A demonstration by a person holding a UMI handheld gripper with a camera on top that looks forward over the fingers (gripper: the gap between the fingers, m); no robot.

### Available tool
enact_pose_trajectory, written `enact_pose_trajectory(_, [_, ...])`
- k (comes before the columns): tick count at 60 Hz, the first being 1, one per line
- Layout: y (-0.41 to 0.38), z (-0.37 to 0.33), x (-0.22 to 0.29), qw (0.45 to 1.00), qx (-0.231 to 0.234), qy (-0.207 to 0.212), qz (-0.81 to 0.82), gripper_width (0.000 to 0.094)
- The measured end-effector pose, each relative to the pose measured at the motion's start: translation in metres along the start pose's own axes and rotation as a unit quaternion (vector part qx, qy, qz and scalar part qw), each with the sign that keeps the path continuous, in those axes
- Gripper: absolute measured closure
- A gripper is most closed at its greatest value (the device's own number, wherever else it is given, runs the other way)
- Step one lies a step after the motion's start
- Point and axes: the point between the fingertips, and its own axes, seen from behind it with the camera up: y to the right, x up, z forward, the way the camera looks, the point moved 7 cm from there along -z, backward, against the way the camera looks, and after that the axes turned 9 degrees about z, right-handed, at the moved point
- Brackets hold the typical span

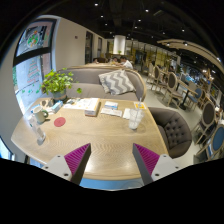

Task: Pour water

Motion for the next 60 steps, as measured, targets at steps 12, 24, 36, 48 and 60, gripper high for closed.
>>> enact_pose_trajectory(12, [-0.038,-0.006,-0.039,1.000,-0.012,-0.020,0.004,0.0077])
enact_pose_trajectory(24, [-0.117,-0.011,-0.095,0.999,-0.022,-0.034,0.015,0.0076])
enact_pose_trajectory(36, [-0.231,-0.014,-0.136,0.999,-0.001,-0.032,0.015,0.0081])
enact_pose_trajectory(48, [-0.342,0.017,-0.131,0.998,0.054,0.010,0.012,0.0078])
enact_pose_trajectory(60, [-0.400,0.089,-0.100,0.997,0.054,0.052,0.028,0.0080])
